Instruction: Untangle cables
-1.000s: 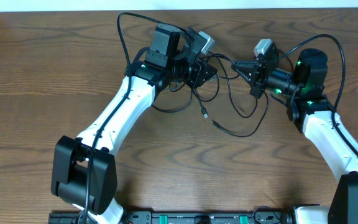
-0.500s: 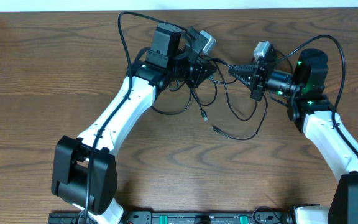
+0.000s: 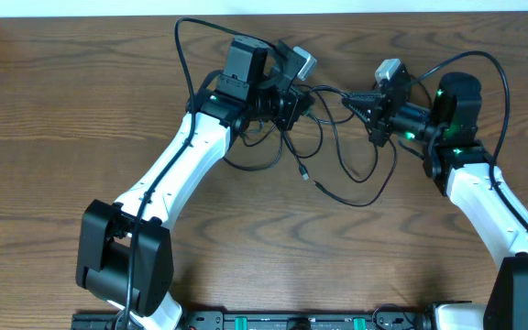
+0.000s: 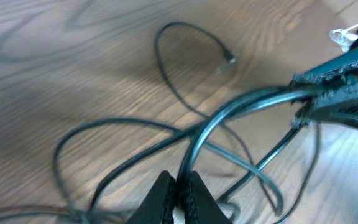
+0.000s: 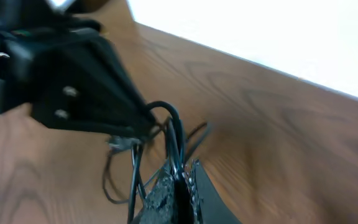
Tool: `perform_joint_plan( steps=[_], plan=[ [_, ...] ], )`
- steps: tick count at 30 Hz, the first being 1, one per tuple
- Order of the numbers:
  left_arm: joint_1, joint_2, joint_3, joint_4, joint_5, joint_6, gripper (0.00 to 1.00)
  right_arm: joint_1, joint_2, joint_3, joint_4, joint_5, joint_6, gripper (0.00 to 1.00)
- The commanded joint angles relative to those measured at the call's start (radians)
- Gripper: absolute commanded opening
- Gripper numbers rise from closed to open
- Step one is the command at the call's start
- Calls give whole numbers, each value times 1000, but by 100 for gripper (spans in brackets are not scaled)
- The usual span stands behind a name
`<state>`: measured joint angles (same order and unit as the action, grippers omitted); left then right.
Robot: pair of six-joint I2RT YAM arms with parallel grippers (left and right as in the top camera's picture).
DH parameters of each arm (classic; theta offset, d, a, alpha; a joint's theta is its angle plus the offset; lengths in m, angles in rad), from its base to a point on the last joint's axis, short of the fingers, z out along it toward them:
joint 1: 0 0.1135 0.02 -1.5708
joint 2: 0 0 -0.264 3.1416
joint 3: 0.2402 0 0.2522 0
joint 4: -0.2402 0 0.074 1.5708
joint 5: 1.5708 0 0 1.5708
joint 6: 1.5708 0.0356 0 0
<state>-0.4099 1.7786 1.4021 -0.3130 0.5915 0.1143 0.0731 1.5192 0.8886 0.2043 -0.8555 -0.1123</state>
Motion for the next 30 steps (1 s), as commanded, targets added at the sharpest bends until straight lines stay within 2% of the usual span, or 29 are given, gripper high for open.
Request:
perform_joint_plan(
  steps=[1, 4, 7, 11, 14, 17, 18, 19, 25, 28, 30],
  plan=[
    [1, 14, 9, -21, -133, 0, 8, -14, -16, 5, -17, 95, 13, 1],
    [1, 14, 9, -38, -238, 0, 8, -32, -16, 5, -21, 57, 35, 1],
    [1, 14, 9, -48, -295, 0, 8, -54, -16, 5, -17, -61, 37, 1],
    [1, 14, 9, -44, -256, -45, 8, -65, -16, 5, -18, -105, 37, 1],
    [1, 14, 9, -44, -103, -45, 8, -65, -16, 5, -14, -105, 37, 1],
    [-1, 14, 9, -40, 15, -45, 58, -65, -16, 5, -14, -104, 37, 1],
    [-2, 14, 9, -38, 40, -45, 65, -65, -16, 5, -14, -104, 37, 1],
    [-5, 14, 9, -36, 65, -45, 68, -65, -16, 5, -14, -104, 37, 1],
    [-42, 14, 9, -13, 70, -45, 66, -59, -16, 5, -20, -105, 38, 1],
    [-59, 14, 9, 17, 30, -45, 55, -48, -16, 5, -22, -127, 49, 1],
    [-69, 14, 9, 28, -33, -45, 51, -45, -16, 5, -22, -154, 49, 1]
  ],
)
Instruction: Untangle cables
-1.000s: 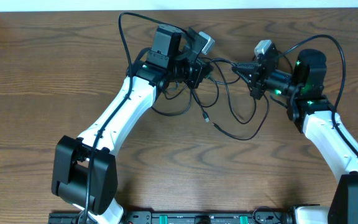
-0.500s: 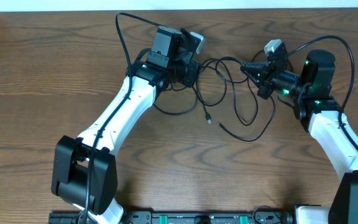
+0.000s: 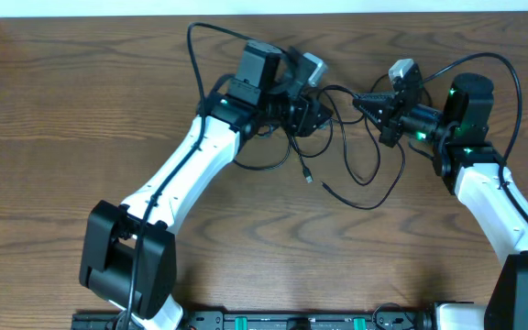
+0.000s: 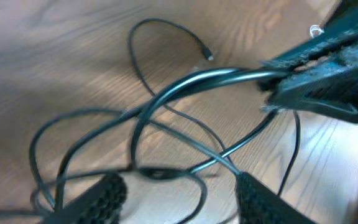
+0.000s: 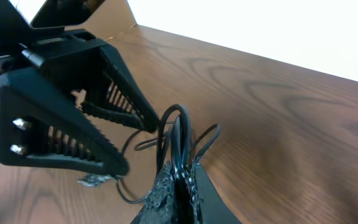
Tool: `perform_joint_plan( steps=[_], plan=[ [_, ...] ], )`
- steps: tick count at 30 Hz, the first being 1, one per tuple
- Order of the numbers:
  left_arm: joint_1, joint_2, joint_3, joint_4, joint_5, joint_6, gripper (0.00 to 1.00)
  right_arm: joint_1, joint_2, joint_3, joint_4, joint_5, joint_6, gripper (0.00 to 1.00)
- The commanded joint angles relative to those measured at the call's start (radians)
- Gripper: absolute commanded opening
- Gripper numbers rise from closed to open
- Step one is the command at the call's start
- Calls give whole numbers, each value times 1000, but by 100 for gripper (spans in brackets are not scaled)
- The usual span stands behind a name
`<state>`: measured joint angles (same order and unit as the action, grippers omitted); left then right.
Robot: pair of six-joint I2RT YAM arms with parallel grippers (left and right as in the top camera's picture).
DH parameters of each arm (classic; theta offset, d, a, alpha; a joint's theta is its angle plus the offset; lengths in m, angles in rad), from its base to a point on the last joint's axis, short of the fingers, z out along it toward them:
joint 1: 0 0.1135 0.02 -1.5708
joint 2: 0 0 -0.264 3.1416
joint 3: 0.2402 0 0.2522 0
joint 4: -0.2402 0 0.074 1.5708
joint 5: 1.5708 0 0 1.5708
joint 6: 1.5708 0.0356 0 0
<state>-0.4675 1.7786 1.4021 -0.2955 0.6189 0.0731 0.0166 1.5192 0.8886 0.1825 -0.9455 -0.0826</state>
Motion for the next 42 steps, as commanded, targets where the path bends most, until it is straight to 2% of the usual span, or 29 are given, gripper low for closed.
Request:
perform_joint_plan(
  steps=[1, 4, 7, 15, 17, 19, 20, 26, 34, 37, 42],
  plan=[
    [-16, 14, 9, 13, -89, -4, 51, 11, -16, 5, 0, -76, 19, 1],
    [-27, 14, 9, 13, -174, -3, 48, 11, -16, 5, 0, -90, 27, 1],
    [-34, 15, 9, 13, -280, -3, 39, 11, -16, 5, 1, -123, 26, 1],
    [-34, 15, 9, 24, -319, -3, 38, 11, -16, 5, 8, -222, 26, 1],
    [-34, 15, 9, 27, -345, -3, 31, 11, -16, 5, 8, -241, 26, 1],
    [-34, 15, 9, 29, -404, -4, 12, 11, -16, 5, 8, -244, 26, 1],
    [-34, 15, 9, 28, -428, -4, 8, 11, -16, 5, 8, -243, 26, 1],
    [-34, 15, 9, 27, -546, -4, 8, 11, -16, 5, 8, -243, 26, 1],
    [-33, 15, 9, 16, -927, -7, 8, 11, -16, 5, 7, -278, 26, 1],
    [-33, 15, 9, 15, -1040, -43, 8, 11, -16, 5, 7, -280, 26, 1],
    [-33, 15, 9, 13, -1114, -50, 8, 10, -16, 5, 6, -280, 26, 1]
  ],
)
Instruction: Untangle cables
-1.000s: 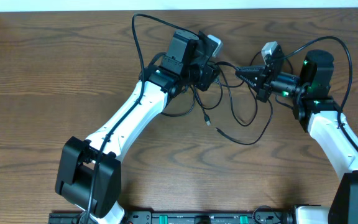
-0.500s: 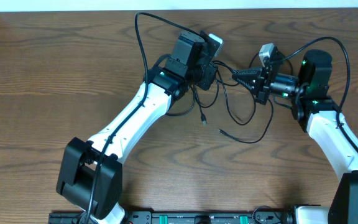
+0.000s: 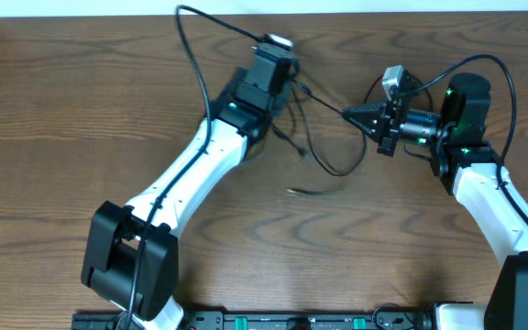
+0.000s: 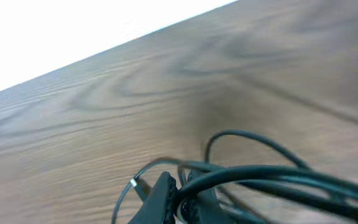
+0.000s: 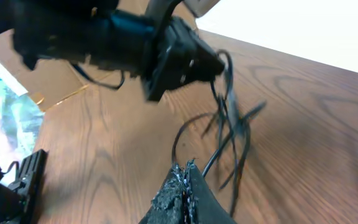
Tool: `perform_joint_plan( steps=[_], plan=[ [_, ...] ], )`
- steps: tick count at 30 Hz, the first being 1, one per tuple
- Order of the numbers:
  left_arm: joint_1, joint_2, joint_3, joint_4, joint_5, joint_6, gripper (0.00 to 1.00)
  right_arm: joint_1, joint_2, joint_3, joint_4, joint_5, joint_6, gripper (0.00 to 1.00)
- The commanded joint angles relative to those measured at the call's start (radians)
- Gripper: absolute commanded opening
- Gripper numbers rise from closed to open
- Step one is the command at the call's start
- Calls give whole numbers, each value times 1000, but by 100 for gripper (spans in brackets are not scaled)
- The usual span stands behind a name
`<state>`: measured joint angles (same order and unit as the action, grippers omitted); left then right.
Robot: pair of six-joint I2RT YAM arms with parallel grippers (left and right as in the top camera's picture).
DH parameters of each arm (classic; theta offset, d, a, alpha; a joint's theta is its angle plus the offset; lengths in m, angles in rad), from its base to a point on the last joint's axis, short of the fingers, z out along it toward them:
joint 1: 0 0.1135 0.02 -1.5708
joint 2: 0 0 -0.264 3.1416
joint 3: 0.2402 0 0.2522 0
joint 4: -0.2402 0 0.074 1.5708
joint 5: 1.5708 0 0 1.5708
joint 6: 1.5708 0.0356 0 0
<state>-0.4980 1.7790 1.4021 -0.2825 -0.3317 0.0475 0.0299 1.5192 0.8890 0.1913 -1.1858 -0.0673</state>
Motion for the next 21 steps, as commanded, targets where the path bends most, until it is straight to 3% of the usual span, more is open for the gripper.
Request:
perform_joint_plan(
  steps=[1, 5, 9, 13, 21],
  plan=[
    [-3, 15, 9, 0, -163, -24, 8, -3, -16, 5, -2, -40, 11, 1],
    [-9, 15, 9, -5, -117, -35, 8, -3, -16, 5, -2, -21, 11, 1],
    [-23, 15, 9, -14, 17, -34, 8, -2, -16, 5, -6, 70, 8, 3],
    [-45, 15, 9, -14, 105, -34, 8, 5, -16, 5, -11, 147, -110, 13],
    [-106, 13, 9, -15, 114, 5, 8, 95, -4, 5, -28, 438, -359, 45]
  ],
)
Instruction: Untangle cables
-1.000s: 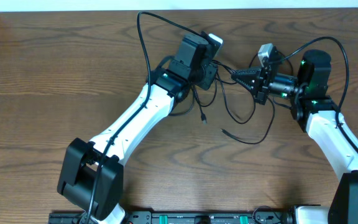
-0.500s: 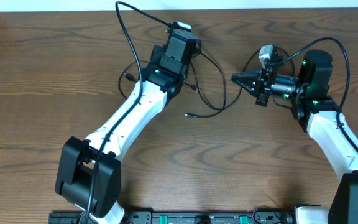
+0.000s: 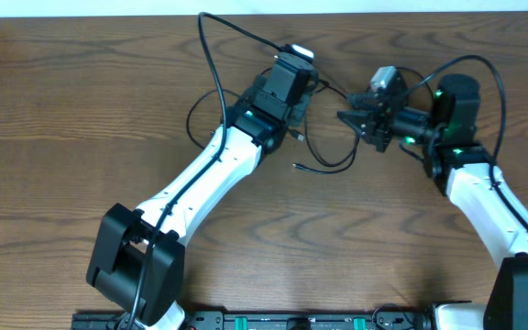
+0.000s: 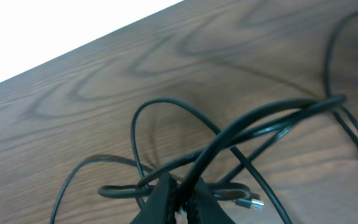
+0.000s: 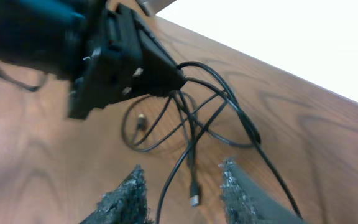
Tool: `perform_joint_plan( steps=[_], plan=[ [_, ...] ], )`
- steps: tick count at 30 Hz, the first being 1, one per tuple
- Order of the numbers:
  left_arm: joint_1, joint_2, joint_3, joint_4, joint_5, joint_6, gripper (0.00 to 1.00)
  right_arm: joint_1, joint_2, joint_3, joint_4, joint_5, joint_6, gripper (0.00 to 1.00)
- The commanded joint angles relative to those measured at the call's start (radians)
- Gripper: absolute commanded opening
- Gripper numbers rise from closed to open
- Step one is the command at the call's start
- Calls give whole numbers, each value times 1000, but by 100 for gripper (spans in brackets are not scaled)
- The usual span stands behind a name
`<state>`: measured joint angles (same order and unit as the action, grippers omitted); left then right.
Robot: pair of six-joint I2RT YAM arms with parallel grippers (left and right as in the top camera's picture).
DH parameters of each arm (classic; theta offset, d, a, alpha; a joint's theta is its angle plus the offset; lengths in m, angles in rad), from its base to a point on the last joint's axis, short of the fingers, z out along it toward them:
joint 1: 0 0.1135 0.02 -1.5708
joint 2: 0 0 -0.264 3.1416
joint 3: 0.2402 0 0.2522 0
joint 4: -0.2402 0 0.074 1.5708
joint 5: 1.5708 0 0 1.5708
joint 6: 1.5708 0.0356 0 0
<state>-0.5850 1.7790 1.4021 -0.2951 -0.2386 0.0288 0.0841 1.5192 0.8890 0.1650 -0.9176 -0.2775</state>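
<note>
Several thin black cables (image 3: pixel 330 145) lie looped together on the wooden table between the two arms. One loose plug end (image 3: pixel 298 167) points left. My left gripper (image 4: pixel 179 190) is shut on a crossing of the cables, and a silver USB plug (image 4: pixel 251 201) lies just to its right. In the right wrist view the left gripper (image 5: pixel 176 79) pinches the strands where they meet. My right gripper (image 5: pixel 185 190) is open and holds nothing; a cable with a plug (image 5: pixel 194 200) lies on the table between its fingers. Overhead, the right gripper (image 3: pixel 348 117) sits just right of the tangle.
The brown wooden table (image 3: pixel 81 165) ends at a white far edge (image 3: pixel 108 7) close behind the grippers. Each arm's own black lead (image 3: pixel 232 29) arches above it.
My right gripper was shut on a cable and is now open, with the cable lying on the table. The left gripper stays shut on the cables and has shifted slightly right.
At first both grippers were shut on the cables, close together. Then the left was open while the right held on. Then the left was shut on the cables farther back, a strand running to the shut right gripper. Now only the left holds them.
</note>
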Motion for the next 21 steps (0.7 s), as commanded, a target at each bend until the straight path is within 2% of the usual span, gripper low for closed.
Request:
perform_joint_plan(
  steps=[1, 10, 21],
  plan=[
    [-26, 12, 9, -2, 21, 27, 8, 59, 2, 5, -1, 222, -178, 49],
    [-63, -18, 9, -14, 22, 26, 8, 168, 26, 5, 21, 659, -300, 55],
    [-122, -38, 9, -39, 22, 26, 8, 173, 85, 5, 105, 671, -322, 51]
  ],
)
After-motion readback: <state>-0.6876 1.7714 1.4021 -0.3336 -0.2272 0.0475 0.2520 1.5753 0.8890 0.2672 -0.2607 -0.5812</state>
